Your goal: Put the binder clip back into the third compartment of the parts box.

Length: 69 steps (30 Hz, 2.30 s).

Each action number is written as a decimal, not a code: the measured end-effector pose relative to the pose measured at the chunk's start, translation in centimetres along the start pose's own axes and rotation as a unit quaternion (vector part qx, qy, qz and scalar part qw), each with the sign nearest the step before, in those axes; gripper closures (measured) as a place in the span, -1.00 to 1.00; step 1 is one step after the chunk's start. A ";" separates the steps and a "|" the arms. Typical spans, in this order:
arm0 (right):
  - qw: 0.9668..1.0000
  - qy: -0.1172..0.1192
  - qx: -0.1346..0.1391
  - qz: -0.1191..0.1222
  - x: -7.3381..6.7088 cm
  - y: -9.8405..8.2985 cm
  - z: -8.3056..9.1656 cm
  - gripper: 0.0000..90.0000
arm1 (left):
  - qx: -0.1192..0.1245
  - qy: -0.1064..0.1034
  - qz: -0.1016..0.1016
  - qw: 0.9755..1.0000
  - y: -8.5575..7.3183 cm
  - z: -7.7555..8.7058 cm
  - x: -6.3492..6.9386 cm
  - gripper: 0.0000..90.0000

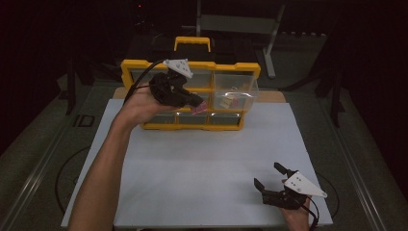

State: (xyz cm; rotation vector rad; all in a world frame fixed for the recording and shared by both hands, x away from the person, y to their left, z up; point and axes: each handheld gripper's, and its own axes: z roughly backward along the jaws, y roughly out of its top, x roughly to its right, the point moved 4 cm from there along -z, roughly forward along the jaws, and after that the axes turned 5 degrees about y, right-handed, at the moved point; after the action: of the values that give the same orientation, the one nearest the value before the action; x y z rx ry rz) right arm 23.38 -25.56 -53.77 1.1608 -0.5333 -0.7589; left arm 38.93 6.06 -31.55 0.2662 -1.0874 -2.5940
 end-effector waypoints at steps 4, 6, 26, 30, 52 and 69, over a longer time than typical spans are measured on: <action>1.000 -0.001 0.001 -0.002 0.0 0.0 0.0 -0.80 | -0.001 -0.005 0.001 1.000 0.7 0.2 -0.2 0.99; 1.000 0.000 0.001 -0.001 0.0 0.0 0.0 -0.80 | -0.002 -0.007 0.004 1.000 1.0 0.3 -0.4 1.00; 1.000 0.000 0.001 -0.003 0.0 0.0 0.0 -0.80 | 0.007 0.031 0.017 0.999 5.2 1.4 -1.8 1.00; 1.000 0.000 0.001 -0.004 0.1 0.0 0.0 -0.80 | 0.013 0.036 0.019 0.999 6.3 1.0 -1.9 1.00; 1.000 0.003 0.003 -0.004 0.0 0.0 0.1 -0.80 | 0.014 0.102 0.061 0.993 6.1 -3.1 -1.9 -0.66; 1.000 0.011 -0.001 -0.001 -0.5 0.0 -0.4 -0.80 | 0.029 0.175 0.093 0.980 -9.3 -1.7 3.6 -0.91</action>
State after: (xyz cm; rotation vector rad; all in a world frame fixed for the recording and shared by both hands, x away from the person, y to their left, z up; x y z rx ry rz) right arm 23.35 -24.98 -53.85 1.1664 -0.5122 -0.7483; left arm 34.09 9.87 -39.59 0.5807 -1.0063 -2.2439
